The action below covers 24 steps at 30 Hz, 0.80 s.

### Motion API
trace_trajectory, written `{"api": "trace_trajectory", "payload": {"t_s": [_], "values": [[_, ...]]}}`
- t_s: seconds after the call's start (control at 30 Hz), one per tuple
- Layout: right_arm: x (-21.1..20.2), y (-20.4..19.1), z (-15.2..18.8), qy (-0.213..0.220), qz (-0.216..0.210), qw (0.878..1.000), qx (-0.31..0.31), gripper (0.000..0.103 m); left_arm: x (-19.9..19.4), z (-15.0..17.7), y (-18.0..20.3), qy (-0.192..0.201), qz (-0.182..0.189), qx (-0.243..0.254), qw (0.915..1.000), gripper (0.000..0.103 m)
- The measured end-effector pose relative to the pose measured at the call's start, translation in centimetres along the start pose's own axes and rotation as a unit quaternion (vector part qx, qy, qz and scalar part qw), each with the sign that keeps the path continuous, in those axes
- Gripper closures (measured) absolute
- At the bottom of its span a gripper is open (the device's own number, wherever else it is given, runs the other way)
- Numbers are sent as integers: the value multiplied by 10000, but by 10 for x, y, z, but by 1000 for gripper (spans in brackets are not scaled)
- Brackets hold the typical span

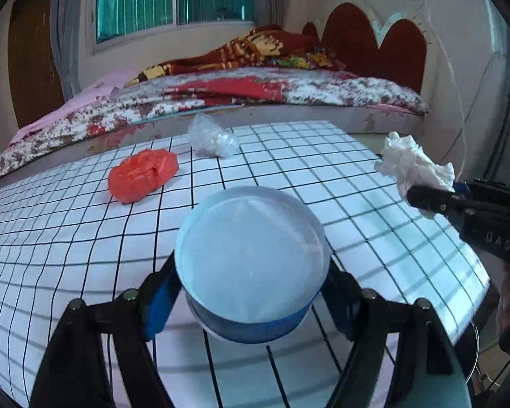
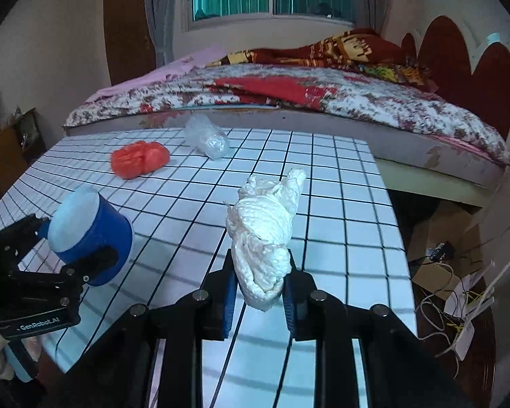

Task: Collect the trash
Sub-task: 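Carry blue cup and white tissue toward the black bin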

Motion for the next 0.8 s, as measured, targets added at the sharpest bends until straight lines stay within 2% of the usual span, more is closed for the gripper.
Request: {"api": "trace_trajectory", "payload": {"t_s": [0.27, 0.53, 0.8], "values": [[-65, -8, 47, 342, 75, 9993, 110, 77, -48, 30, 25, 254, 168, 71, 9995, 26], [-109, -19, 88, 458, 231, 9986, 151, 77, -80, 55, 48, 391, 299, 193, 9986, 26], [-142, -24, 117, 608, 316, 9974, 225, 77, -103, 70, 54, 502, 370, 189, 9979, 26]]}}
Point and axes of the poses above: each gripper's, at about its wrist camera, not at the fingertips, and x roughly the way its jaws point, y to its right, z to its underside, the point moved 6 cm from there along x, roughly the way its jaws point, and after that the axes turned 14 degrees about -y, right-handed, at the moved point
